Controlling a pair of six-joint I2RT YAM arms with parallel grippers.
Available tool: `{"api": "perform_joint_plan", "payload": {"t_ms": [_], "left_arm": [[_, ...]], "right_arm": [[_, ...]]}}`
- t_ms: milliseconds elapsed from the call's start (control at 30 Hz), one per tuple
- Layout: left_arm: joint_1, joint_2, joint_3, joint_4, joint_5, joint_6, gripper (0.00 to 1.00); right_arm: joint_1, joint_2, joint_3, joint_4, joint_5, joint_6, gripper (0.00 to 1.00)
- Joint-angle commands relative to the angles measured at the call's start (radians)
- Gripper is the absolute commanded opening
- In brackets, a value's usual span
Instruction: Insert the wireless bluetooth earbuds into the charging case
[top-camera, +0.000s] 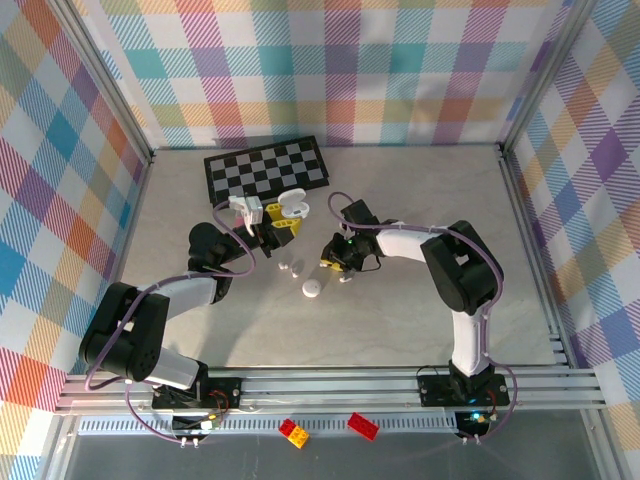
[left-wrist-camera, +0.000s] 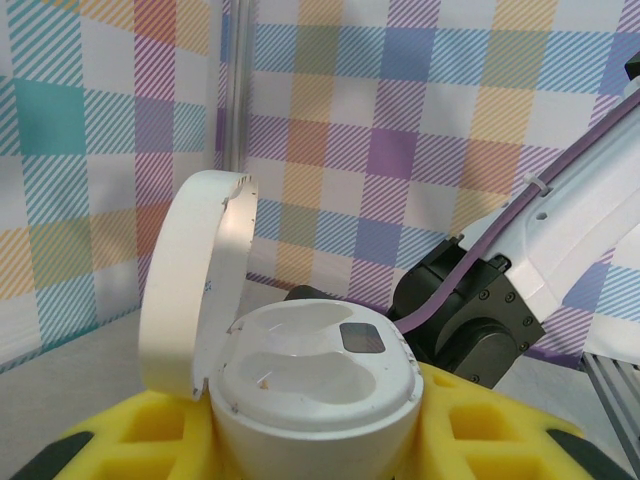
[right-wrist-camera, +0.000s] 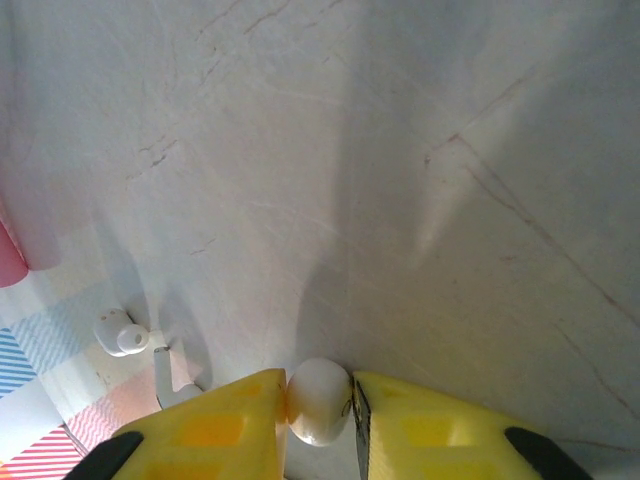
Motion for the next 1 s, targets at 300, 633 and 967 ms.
{"api": "perform_joint_plan", "payload": {"t_ms": [300, 633, 967], "left_arm": [[0.017, -0.007, -0.001, 0.043, 0.011, 0.052, 0.30], [-0.012, -0.011, -0.003, -0.016, 0.001, 0.115, 0.30], [-0.099, -0.013, 0.052, -0.223, -0.017, 0.266, 0.30]], "right_arm": [[0.013, -0.060, -0.003, -0.128, 0.124, -0.110, 0.21], [0.012, -0.344, -0.134, -0.139, 0.270, -0.261, 0.21], [0.015, -0.658, -0.151, -0.253, 0.368, -0.492, 0.21]]}}
